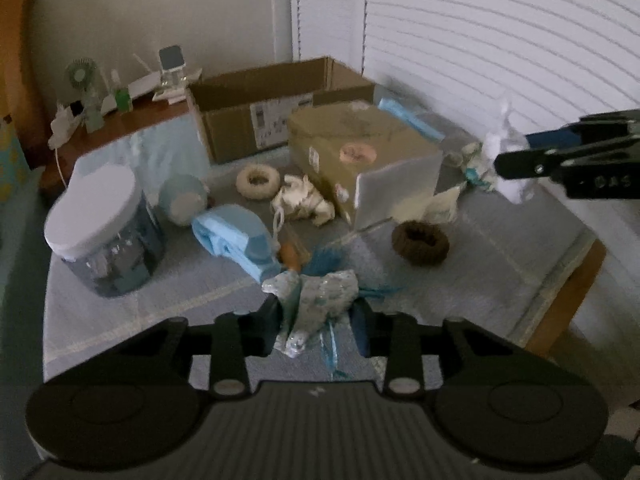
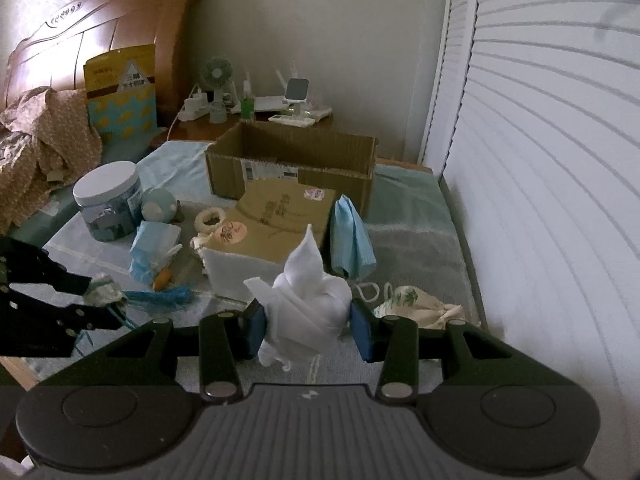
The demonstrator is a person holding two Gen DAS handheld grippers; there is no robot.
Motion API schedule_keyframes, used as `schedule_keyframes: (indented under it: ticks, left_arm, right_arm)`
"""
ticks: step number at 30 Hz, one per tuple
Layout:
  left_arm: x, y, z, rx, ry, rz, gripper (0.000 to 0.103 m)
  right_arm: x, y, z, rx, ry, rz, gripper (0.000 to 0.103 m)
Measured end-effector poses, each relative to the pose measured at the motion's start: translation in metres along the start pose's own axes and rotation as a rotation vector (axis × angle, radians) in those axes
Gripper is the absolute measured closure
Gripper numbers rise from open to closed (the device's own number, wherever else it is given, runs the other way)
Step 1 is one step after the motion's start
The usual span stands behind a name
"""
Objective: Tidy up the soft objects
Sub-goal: 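Carry both cloths over the cardboard box and open both tools to drop them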
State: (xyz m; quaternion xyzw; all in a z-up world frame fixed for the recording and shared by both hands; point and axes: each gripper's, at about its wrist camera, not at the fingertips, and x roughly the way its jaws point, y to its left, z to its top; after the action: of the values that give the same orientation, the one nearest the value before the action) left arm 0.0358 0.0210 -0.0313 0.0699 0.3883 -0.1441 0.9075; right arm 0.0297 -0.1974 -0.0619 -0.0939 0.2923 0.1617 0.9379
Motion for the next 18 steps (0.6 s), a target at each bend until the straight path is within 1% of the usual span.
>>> schedule_keyframes:
  ticks: [5, 10, 15, 18]
  left_arm:
    - [-0.019, 0.002, 0.023, 0.049, -0.027, -0.013, 0.068]
    - [-0.027, 0.008, 0.061, 0.088, -0.074, -0.010, 0.068]
    - [-0.016, 0.019, 0.108, 0.106, -0.127, 0.008, 0.068]
    - [0.004, 0.030, 0.143, 0.096, -0.144, 0.024, 0.068]
  right_arm:
    - [-0.003, 0.001, 0.012, -0.012, -0.022, 0.006, 0.054]
    - [-0.004, 0.000, 0.025, -0.020, -0.049, 0.010, 0.054]
    - [0.000, -0.005, 0.038, 0.000, -0.069, 0.011, 0.054]
    - [0.002, -0.009, 0.044, 0.016, -0.077, 0.009, 0.054]
